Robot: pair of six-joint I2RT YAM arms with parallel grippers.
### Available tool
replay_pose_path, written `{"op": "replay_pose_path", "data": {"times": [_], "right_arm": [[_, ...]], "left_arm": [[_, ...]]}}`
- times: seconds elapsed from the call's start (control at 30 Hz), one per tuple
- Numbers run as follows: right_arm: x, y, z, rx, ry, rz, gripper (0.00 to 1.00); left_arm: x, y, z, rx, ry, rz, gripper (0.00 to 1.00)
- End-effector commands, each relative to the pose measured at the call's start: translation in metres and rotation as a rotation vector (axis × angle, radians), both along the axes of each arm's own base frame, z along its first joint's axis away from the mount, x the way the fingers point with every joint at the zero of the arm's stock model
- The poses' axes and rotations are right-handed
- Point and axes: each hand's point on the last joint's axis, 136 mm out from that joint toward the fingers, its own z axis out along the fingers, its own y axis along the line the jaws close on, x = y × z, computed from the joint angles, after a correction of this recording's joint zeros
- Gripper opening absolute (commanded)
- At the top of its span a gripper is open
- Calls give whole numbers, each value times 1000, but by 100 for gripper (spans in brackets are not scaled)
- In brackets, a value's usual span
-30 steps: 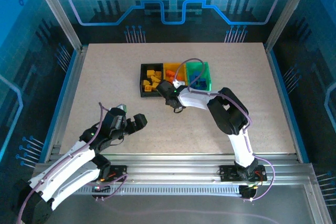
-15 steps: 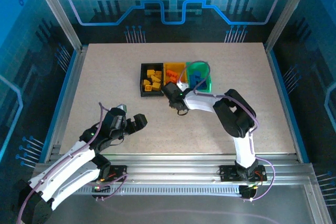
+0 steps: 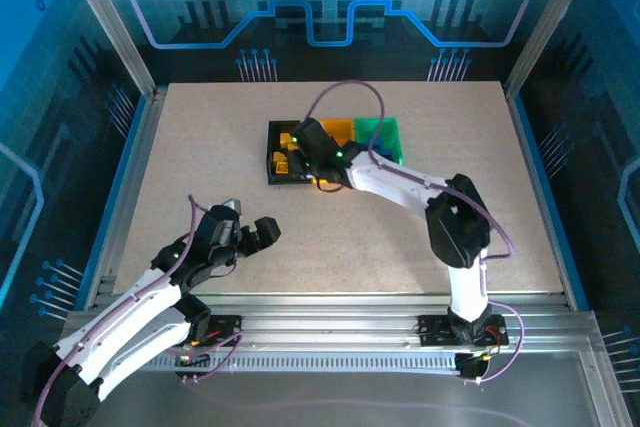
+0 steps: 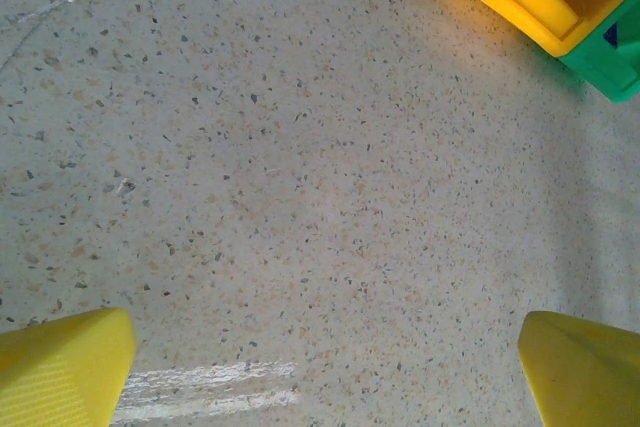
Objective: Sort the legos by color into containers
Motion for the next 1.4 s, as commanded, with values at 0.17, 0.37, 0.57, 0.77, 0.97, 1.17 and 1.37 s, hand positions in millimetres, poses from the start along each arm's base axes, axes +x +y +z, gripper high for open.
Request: {"op": "replay_pose_path", "data": {"times": [0.17,0.37,0.57,0.77,0.97,1.17,1.37], "right_arm": [[59,17,-34,-87,10,-27,41],[72,31,11,-8,-94,19,76],[30,-8,71,124,-207,20,83],[-28,-90,81,137,-226,-64,90],[-64,-177,53,47,-205,-277,100],[-83,-224,32,19,-148,-348,100],[-86,-260,39,-22,-229,-417,100]], "left_arm": [[0,0,7,-12,-1,0,99],[2,3,11,6,-7,10,99],[12,11,20,46,-60,53,99],[40,23,41,32,-198,192,99],[78,73,86,293,-497,384,99],[115,142,87,631,-495,505,99],[149,172,53,844,-465,431,99]]}}
